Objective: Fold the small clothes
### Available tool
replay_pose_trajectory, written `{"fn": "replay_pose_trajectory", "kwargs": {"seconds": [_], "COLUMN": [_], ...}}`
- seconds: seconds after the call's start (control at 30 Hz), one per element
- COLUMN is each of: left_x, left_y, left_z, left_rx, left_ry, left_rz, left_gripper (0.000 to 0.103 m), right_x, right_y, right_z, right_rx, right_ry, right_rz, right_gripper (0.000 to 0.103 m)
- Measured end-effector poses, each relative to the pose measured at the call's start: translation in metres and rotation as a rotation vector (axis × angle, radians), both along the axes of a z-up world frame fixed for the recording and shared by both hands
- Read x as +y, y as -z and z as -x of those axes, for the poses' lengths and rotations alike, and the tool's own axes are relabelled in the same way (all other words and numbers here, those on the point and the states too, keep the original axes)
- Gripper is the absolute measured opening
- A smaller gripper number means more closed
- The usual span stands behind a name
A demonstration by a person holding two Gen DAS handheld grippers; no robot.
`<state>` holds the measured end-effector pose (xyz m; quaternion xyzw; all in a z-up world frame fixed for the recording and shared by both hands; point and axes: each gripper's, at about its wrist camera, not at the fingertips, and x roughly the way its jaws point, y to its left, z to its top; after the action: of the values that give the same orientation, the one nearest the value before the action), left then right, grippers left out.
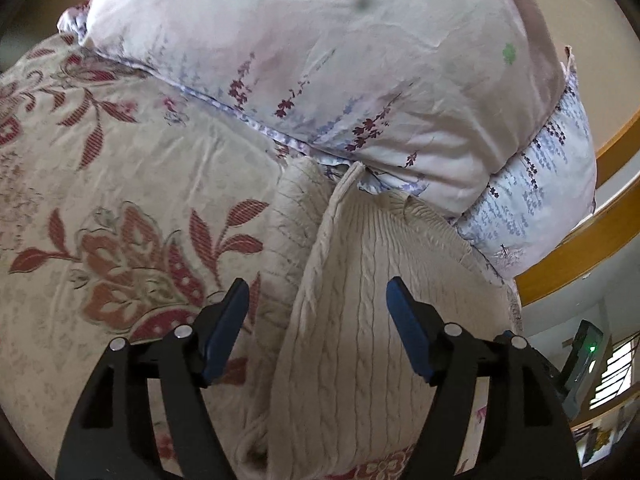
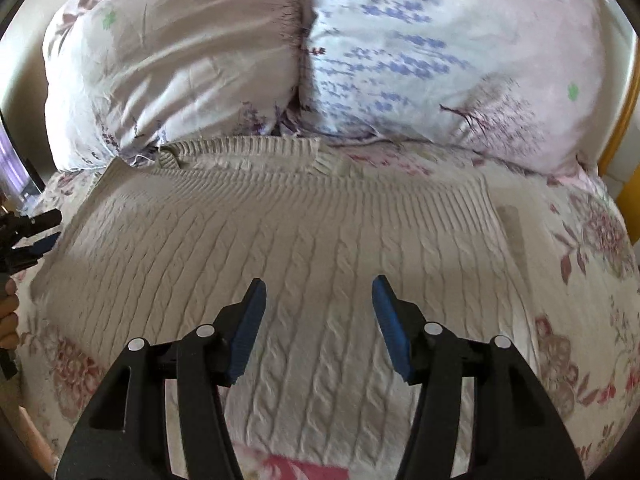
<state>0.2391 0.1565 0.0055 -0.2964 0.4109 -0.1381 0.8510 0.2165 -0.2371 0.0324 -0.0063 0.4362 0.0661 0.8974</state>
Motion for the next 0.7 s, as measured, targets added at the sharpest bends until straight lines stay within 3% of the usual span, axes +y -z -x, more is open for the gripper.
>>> {"fn": "replay_pose_trajectory", "kwargs": {"seconds": [0.13, 0.4, 0.7], "left_x": [-0.002, -0.009, -0.008], "left_y": [0.009, 0.009, 0.012], "left_z": [-0.009, -0.017, -0.021], "left_rx": [0.024, 0.001, 0.002], "left_ry": [0.0, -0.011, -0.028], "left_rz": [0.036, 0.026, 0.056], "left_gripper": [0.07, 0.07, 0.058], "right_x": [0.006, 0.012, 0.01], "right_y": [0.009, 0.022, 0.024], "right_z": [-0.01, -0.01, -0.008], "right_rx": [0.001, -0.01, -0.013], "right_ry": [0.009, 0.009, 0.004], "right_rz": [0.023, 0.056, 0.04], "right_gripper": [0.059, 0.064, 0.064]}}
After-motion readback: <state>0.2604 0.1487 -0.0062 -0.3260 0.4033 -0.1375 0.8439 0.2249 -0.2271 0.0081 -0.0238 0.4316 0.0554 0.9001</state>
